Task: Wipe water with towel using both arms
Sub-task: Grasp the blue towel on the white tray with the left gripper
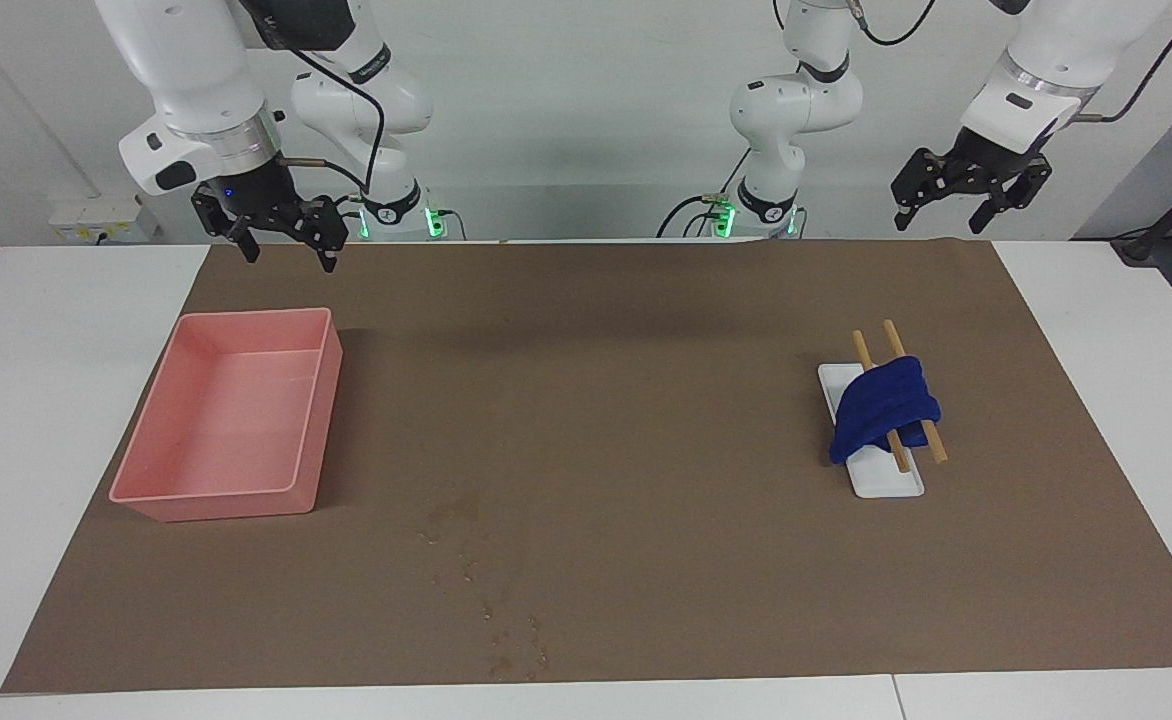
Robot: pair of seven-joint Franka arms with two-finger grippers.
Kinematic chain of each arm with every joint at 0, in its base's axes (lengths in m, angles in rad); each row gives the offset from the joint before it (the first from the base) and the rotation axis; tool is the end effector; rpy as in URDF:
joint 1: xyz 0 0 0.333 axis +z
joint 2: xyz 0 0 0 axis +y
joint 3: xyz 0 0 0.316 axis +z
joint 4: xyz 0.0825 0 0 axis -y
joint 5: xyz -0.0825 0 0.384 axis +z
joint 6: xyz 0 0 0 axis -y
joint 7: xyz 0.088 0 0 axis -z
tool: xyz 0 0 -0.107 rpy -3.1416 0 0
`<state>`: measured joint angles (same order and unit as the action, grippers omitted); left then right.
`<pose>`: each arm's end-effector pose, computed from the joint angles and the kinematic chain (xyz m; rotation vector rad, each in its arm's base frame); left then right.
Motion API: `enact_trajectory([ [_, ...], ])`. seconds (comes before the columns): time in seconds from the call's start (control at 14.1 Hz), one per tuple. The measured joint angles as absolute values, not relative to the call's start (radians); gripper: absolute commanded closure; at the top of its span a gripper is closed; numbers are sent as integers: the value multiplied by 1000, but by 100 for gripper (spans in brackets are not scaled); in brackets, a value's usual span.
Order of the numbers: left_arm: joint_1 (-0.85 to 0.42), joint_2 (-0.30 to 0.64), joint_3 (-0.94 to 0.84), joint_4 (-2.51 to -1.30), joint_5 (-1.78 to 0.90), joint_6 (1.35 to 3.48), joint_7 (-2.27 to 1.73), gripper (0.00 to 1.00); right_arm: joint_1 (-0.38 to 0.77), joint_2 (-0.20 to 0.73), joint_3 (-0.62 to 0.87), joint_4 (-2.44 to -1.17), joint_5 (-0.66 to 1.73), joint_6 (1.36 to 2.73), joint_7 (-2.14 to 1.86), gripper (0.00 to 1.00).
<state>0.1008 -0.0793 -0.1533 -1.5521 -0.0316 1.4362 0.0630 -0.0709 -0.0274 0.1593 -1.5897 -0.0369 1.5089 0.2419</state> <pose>0.5145 -0.0345 0.6636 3.1161 -0.1848 -0.0584 0.5375 0.0447 0.6253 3.0820 -0.2393 -0.0715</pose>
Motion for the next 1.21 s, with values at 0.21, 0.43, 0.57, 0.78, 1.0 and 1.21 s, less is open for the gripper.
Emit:
enact_trajectory([
  [0.21,101,-79,-155,-1555,-32,1436,63,0,-71,-27,160,-1590,-37,1509,242,0],
  [0.43,101,-80,-155,-1564,-32,1444,63,0,-71,-27,160,-1590,-37,1509,242,0],
  [0.57,101,-84,-155,-1599,-32,1518,63,0,-71,-27,160,-1590,-37,1509,242,0],
  [0.78,102,-98,-152,-1697,-32,1724,58,0,-71,-27,160,-1590,-37,1509,241,0],
  [1.0,116,-99,-145,-1846,-19,1955,42,0,-71,-27,160,-1590,-37,1509,241,0],
  [1.21,118,-87,-147,-1986,105,2141,-67,1,-71,-27,160,-1590,-37,1509,241,0],
])
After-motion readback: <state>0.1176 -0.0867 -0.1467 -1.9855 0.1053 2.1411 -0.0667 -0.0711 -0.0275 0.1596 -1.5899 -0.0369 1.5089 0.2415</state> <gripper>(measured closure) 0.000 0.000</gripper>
